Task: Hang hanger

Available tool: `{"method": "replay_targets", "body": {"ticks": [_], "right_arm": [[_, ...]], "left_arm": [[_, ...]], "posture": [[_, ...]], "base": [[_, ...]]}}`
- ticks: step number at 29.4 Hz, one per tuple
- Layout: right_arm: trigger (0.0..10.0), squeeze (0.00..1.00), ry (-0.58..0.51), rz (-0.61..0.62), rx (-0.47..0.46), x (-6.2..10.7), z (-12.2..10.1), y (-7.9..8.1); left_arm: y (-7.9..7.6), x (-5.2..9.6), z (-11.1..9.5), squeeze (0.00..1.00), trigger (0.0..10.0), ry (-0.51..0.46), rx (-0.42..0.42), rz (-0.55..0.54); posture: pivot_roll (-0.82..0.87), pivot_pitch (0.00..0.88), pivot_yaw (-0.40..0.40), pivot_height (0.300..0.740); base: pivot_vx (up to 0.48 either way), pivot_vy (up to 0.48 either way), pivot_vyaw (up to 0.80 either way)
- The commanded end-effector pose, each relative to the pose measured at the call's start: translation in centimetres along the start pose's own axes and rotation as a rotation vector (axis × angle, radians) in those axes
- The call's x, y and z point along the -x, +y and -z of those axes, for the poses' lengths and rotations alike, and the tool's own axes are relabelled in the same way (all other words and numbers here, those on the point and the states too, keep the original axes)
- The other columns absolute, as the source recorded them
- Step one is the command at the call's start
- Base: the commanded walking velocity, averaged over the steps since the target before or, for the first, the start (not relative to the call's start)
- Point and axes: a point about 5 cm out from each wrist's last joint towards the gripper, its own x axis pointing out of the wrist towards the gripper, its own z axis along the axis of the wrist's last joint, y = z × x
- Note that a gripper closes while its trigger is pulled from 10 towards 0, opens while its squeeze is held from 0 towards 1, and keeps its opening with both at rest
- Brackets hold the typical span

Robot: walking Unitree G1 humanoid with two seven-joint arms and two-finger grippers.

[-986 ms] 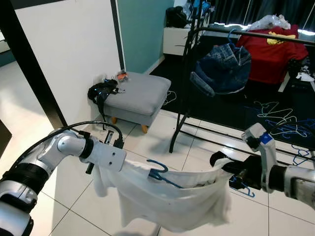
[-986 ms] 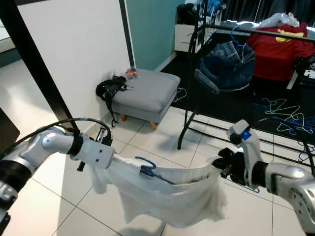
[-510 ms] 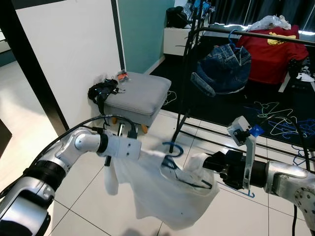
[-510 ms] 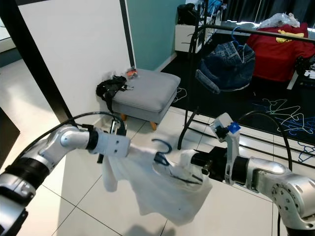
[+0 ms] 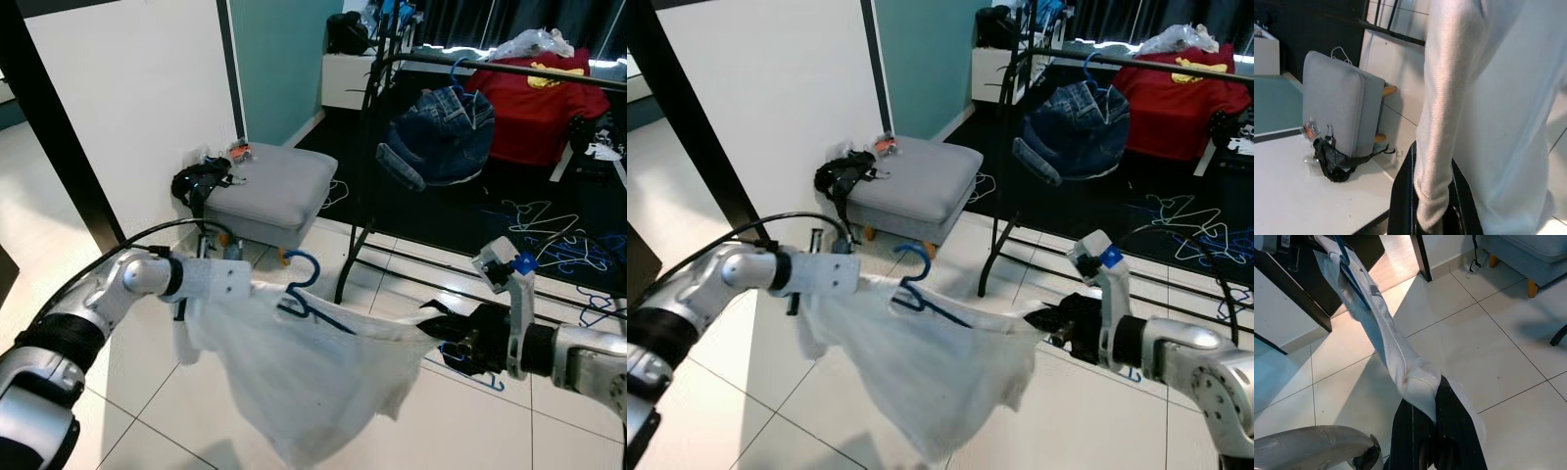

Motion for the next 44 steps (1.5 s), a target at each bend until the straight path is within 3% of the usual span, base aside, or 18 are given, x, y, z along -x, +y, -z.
{"method": "replay_targets", "body": {"ticks": [1,13,16,21,30,33,37,38,39,40,44], "right_arm": [[0.0,0.00,0.008,0.012,0.000,0.1,0.0,-0.2],[0.0,0.00,-0.014,-0.023,0.013,-0.6,-0.2,0.3],[0.0,0.00,-0.031,-0.059,0.026,-0.8,-0.4,0.9],[0.0,0.00,-0.037,-0.071,0.031,-0.8,-0.5,1.0],[0.0,0.00,-0.044,-0.097,0.030,-0.7,-0.7,1.2],[0.0,0.00,-0.038,-0.065,0.042,-0.5,-0.5,0.8],[0.0,0.00,-0.057,-0.020,0.044,-0.2,-0.5,0.3],[1.4,0.00,-0.063,-0.004,0.043,-0.1,-0.5,0.1],[4.9,0.00,-0.071,0.003,0.048,-0.1,-0.5,0.1],[10.0,0.00,-0.082,0.000,0.058,-0.1,-0.5,0.2],[10.0,0.00,-0.139,-0.076,0.017,0.2,-0.8,0.9]], "left_arm": [[-0.2,0.8,0.9,0.00,10.0,0.051,-0.016,0.017],[-0.2,-0.5,-2.1,0.00,10.0,-0.098,0.026,-0.025],[0.2,-0.8,-3.9,0.00,10.0,-0.213,0.048,-0.048],[0.3,-0.3,-5.1,0.00,10.0,-0.324,0.020,-0.026],[0.2,0.0,-5.2,0.00,10.0,-0.343,-0.014,0.022],[0.1,-0.2,-4.4,0.00,10.0,-0.281,0.011,0.020],[-0.6,-0.5,-4.2,0.00,10.0,-0.273,0.068,0.026],[-1.0,-0.7,-4.3,0.00,10.0,-0.283,0.096,0.029],[-1.2,-0.8,-4.4,0.00,10.0,-0.294,0.119,0.032],[-1.4,-0.9,-4.6,0.00,10.0,-0.306,0.134,0.036],[-1.8,-1.2,-4.9,0.00,10.0,-0.327,0.160,0.040]], "posture": [[0.00,0.037,0.028,0.740],[0.00,0.036,0.022,0.740],[0.00,0.041,0.023,0.740],[0.00,0.044,0.024,0.740],[-0.01,0.043,0.027,0.740],[-0.01,0.043,0.028,0.740],[-0.01,0.045,0.029,0.740],[-0.01,0.045,0.029,0.740],[-0.01,0.047,0.029,0.740],[-0.01,0.047,0.028,0.740],[-0.01,0.047,0.028,0.740]], "base": [[0.000,0.000,0.00],[0.000,0.000,0.00],[0.000,0.000,0.00],[0.000,0.000,0.00],[0.000,0.000,0.00],[0.000,0.000,0.00],[0.000,0.000,0.00],[0.000,0.000,0.00],[0.000,0.000,0.00],[0.000,0.000,0.00],[0.000,0.000,0.00]]}}
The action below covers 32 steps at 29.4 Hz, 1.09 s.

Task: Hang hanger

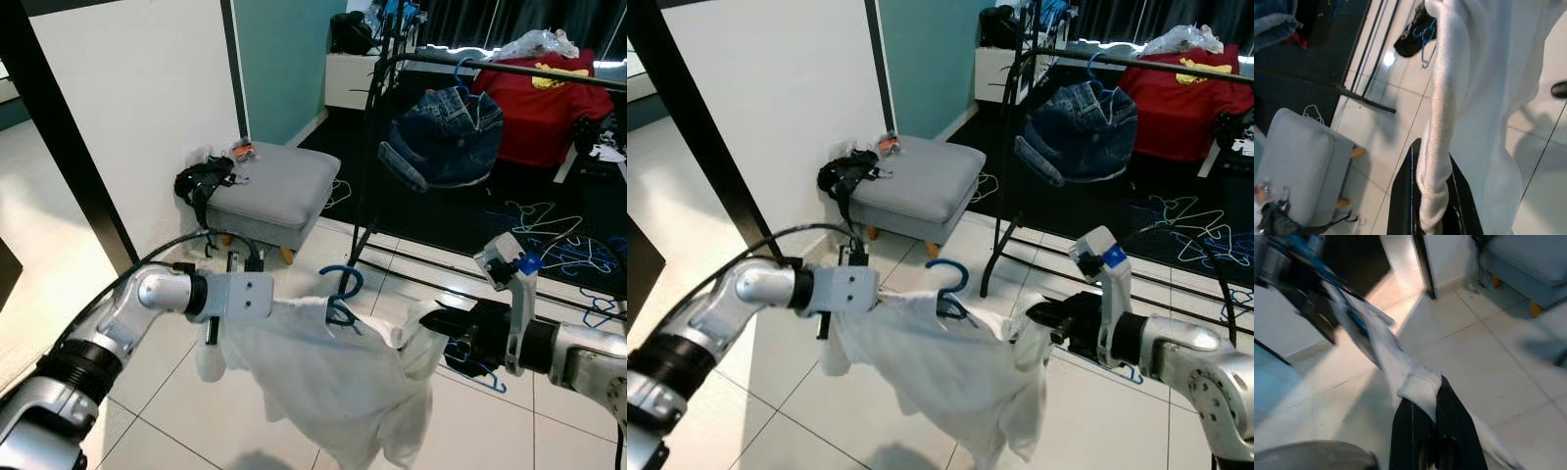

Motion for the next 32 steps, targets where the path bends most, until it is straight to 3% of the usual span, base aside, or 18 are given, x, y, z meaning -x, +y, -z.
{"method": "replay_targets", "body": {"ticks": [1,2,8,11,16,24,25,28,29,32], "right_arm": [[10.0,1.00,-0.062,-0.040,0.028,0.4,-0.8,0.6],[10.0,1.00,-0.119,-0.050,0.067,1.0,-1.5,0.6],[10.0,1.00,-0.135,-0.064,0.096,1.8,-2.0,0.4],[10.0,1.00,-0.065,-0.013,0.129,2.6,-1.6,-0.7],[10.0,1.00,0.008,0.030,0.168,3.7,-1.2,-1.5],[10.0,1.00,0.089,-0.140,0.217,3.6,0.3,1.1],[10.0,0.31,0.069,-0.221,0.231,3.1,0.3,2.3],[10.0,0.31,0.056,-0.246,0.235,2.9,0.2,2.7],[10.0,0.00,0.043,-0.274,0.245,2.7,0.1,3.1],[10.0,0.00,0.030,-0.292,0.251,2.5,-0.1,3.3]], "left_arm": [[-0.2,-0.1,-0.4,0.00,10.0,-0.032,0.017,-0.002],[-0.6,-0.3,-0.8,0.00,10.0,-0.069,0.035,0.019],[-1.2,-0.5,-1.3,0.00,10.0,-0.121,0.044,0.056],[-2.0,-0.5,-1.7,0.00,10.0,-0.152,0.042,0.112],[-1.7,0.1,-1.3,0.00,10.0,-0.124,0.060,0.137],[-0.7,0.7,-2.0,0.00,10.0,-0.141,0.073,0.152],[-0.7,0.5,-2.9,0.00,10.0,-0.175,0.057,0.169],[-0.7,0.4,-3.2,0.00,10.0,-0.185,0.049,0.175],[-0.8,0.3,-3.6,0.00,10.0,-0.200,0.041,0.184],[-0.8,0.2,-3.9,0.00,10.0,-0.210,0.034,0.191]], "posture": [[-0.01,0.047,0.026,0.740],[-0.01,0.047,0.027,0.740],[-0.02,0.047,0.026,0.740],[-0.02,0.049,0.023,0.740],[-0.02,0.050,0.024,0.740],[-0.02,0.050,0.026,0.740],[-0.02,0.049,0.029,0.740],[-0.02,0.049,0.028,0.740],[-0.02,0.048,0.028,0.740],[-0.02,0.048,0.028,0.740]], "base": [[0.000,0.000,0.00],[0.000,0.000,0.00],[0.000,0.000,0.00],[0.000,0.000,0.00],[0.000,0.000,0.00],[0.000,0.000,0.00],[0.000,0.000,0.00],[0.000,0.000,0.00],[0.000,0.000,0.00],[0.000,0.000,0.00]]}}
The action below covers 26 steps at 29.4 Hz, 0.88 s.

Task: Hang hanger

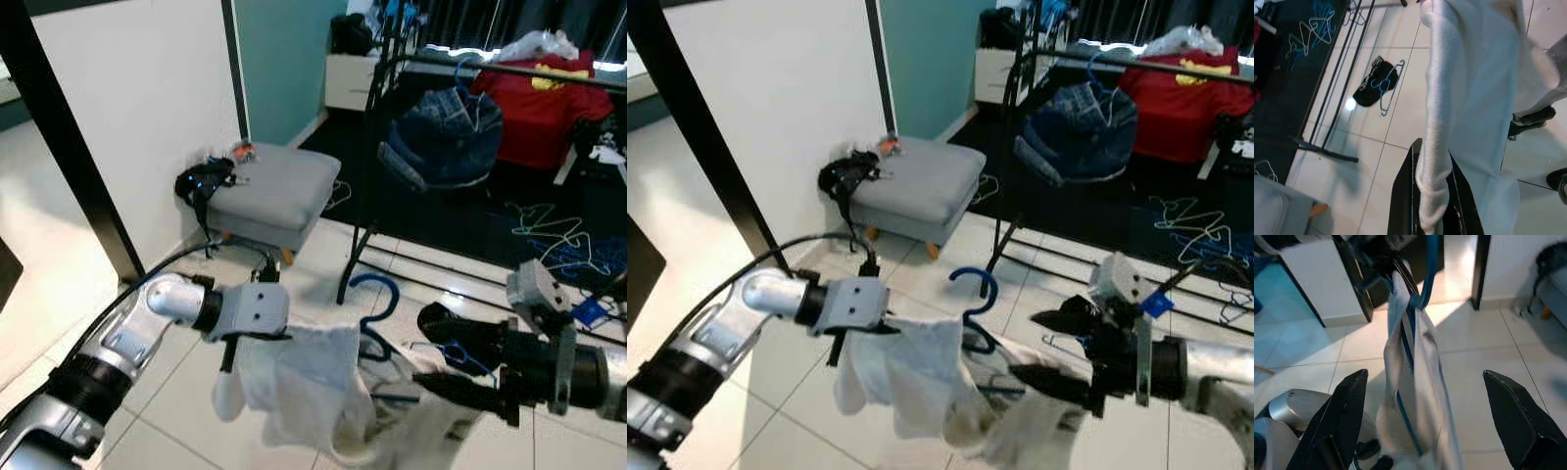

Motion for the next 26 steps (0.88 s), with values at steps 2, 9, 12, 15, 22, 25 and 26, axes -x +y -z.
{"method": "replay_targets", "body": {"ticks": [2,9,12,15,22,25,26], "right_arm": [[10.0,0.00,-0.092,0.009,0.033,-0.8,-1.2,-0.5],[10.0,0.00,-0.298,0.099,-0.001,-1.3,-3.3,-2.2],[10.0,0.00,-0.314,0.088,-0.008,-1.5,-3.5,-2.1],[10.0,0.00,-0.349,0.001,-0.028,-2.1,-3.6,-1.1],[1.4,0.00,-0.343,-0.082,-0.063,-2.7,-3.3,-0.2],[0.0,0.00,-0.337,-0.095,-0.070,-2.7,-3.3,-0.1],[0.0,0.00,-0.323,-0.101,-0.077,-2.6,-3.1,-0.1]], "left_arm": [[0.1,-0.3,-1.0,0.00,10.0,-0.038,-0.031,0.029],[0.1,-1.2,-2.1,0.00,10.0,-0.072,-0.058,0.049],[0.1,-1.3,-2.1,0.00,10.0,-0.073,-0.059,0.050],[0.0,-1.6,-2.3,0.00,10.0,-0.074,-0.057,0.049],[0.4,-1.8,-2.8,0.00,10.0,-0.086,-0.063,0.004],[0.6,-1.9,-2.8,0.00,10.0,-0.089,-0.063,-0.012],[0.9,-1.9,-2.9,0.00,10.0,-0.091,-0.066,-0.027]], "posture": [[-0.02,0.044,0.026,0.740],[-0.02,0.044,0.029,0.740],[-0.02,0.044,0.029,0.740],[-0.02,0.047,0.028,0.740],[-0.02,0.048,0.022,0.740],[-0.02,0.047,0.022,0.740],[-0.02,0.048,0.022,0.740]], "base": [[0.000,0.000,0.00],[0.000,0.000,0.00],[0.000,0.000,0.00],[0.000,0.000,0.00],[0.000,0.000,0.00],[0.000,0.000,0.00],[0.000,0.000,0.00]]}}
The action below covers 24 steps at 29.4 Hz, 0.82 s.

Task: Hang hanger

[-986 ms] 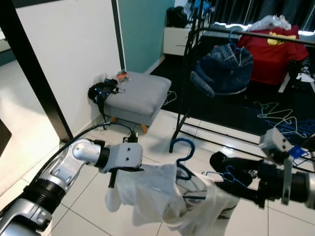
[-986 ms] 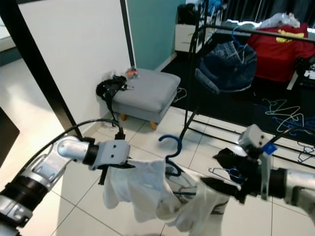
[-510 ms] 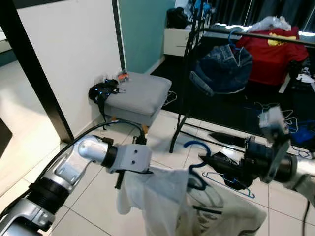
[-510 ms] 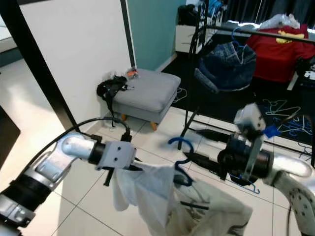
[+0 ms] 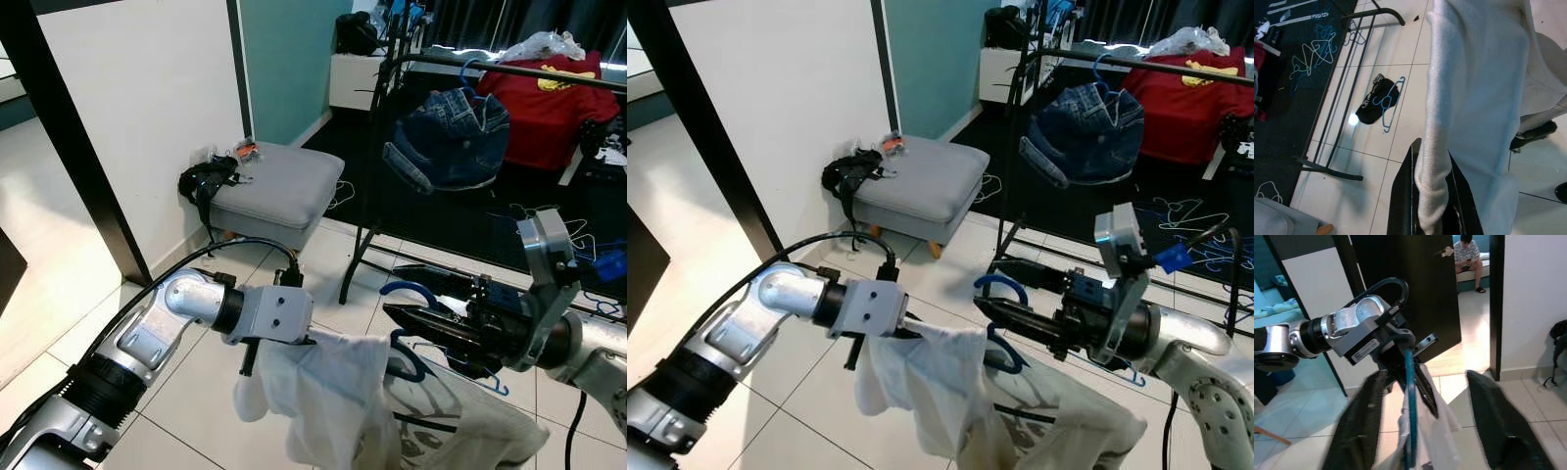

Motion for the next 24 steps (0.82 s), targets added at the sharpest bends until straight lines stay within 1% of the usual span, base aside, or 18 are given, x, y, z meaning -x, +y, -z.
{"method": "replay_targets", "body": {"ticks": [1,14,21,22,23,24], "right_arm": [[0.0,0.00,0.013,-0.027,-0.013,-0.09,0.14,0.37],[0.0,0.00,0.022,0.010,-0.016,0.41,-0.03,0.07],[0.0,0.00,0.020,0.023,-0.010,0.50,-0.25,-0.14],[0.0,0.00,0.020,0.025,-0.007,0.51,-0.33,-0.20],[0.0,0.00,0.022,0.025,-0.003,0.51,-0.40,-0.24],[0.0,0.00,0.022,0.025,-0.003,0.51,-0.40,-0.24]], "left_arm": [[0.68,-0.23,-0.63,0.00,10.0,-0.015,-0.023,-0.024],[1.31,0.03,-0.43,0.00,10.0,-0.001,-0.034,-0.049],[1.35,-0.04,-0.42,0.00,10.0,-0.018,-0.023,-0.055],[1.29,-0.10,-0.50,0.06,10.0,-0.033,-0.005,-0.048],[1.14,-0.12,-0.58,0.06,10.0,-0.047,0.015,-0.028],[1.14,-0.12,-0.58,0.06,10.0,-0.047,0.015,-0.028]], "posture": [[-0.02,0.048,0.022,0.740],[-0.02,0.048,0.025,0.740],[-0.02,0.046,0.025,0.740],[-0.02,0.046,0.025,0.740],[-0.02,0.046,0.025,0.740],[-0.02,0.046,0.025,0.740]], "base": [[0.000,0.000,0.00],[0.000,0.000,0.00],[0.000,0.000,0.00],[0.000,0.000,0.00],[0.000,0.000,0.00],[0.000,0.000,0.00]]}}
